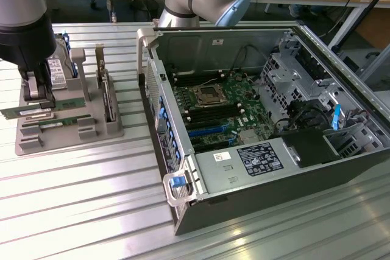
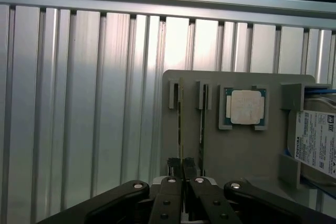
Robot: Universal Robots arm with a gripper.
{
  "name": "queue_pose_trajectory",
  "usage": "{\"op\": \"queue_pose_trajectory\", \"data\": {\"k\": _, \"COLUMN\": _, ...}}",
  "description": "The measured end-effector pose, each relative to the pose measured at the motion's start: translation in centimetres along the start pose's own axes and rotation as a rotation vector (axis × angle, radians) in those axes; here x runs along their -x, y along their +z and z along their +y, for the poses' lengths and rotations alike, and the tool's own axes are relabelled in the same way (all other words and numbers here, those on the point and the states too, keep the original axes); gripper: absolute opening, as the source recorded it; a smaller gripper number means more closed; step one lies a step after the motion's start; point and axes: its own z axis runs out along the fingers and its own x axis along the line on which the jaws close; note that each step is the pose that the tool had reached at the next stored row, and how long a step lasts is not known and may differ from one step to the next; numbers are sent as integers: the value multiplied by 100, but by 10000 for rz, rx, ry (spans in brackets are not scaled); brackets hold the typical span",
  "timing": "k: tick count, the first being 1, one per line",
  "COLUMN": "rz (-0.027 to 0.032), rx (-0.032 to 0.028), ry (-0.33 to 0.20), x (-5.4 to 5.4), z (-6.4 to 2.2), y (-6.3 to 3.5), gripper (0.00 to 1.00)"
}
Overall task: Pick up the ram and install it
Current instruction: 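Pick up the ram and move it above insertion slot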
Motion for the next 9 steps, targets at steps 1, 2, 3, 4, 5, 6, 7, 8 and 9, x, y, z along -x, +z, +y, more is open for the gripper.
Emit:
{"op": "queue_pose_trajectory", "data": {"k": 1, "rz": 0, "rx": 1, "ry": 0, "x": 0, "z": 0, "y": -6, "gripper": 12}}
{"op": "queue_pose_trajectory", "data": {"k": 2, "rz": 0, "rx": 0, "ry": 0, "x": 0, "z": 0, "y": -11, "gripper": 12}}
{"op": "queue_pose_trajectory", "data": {"k": 3, "rz": 0, "rx": 0, "ry": 0, "x": 1, "z": 1, "y": -24, "gripper": 12}}
{"op": "queue_pose_trajectory", "data": {"k": 4, "rz": 0, "rx": 0, "ry": 0, "x": 1, "z": 2, "y": -40, "gripper": 12}}
{"op": "queue_pose_trajectory", "data": {"k": 5, "rz": 0, "rx": -1, "ry": 0, "x": 1, "z": 3, "y": -57, "gripper": 12}}
{"op": "queue_pose_trajectory", "data": {"k": 6, "rz": 0, "rx": 0, "ry": 0, "x": 2, "z": 4, "y": -84, "gripper": 12}}
{"op": "queue_pose_trajectory", "data": {"k": 7, "rz": 0, "rx": 0, "ry": 0, "x": 2, "z": 4, "y": -98, "gripper": 12}}
{"op": "queue_pose_trajectory", "data": {"k": 8, "rz": 0, "rx": 0, "ry": 0, "x": 3, "z": 5, "y": -110, "gripper": 12}}
{"op": "queue_pose_trajectory", "data": {"k": 9, "rz": 0, "rx": 0, "ry": 0, "x": 3, "z": 5, "y": -119, "gripper": 12}}
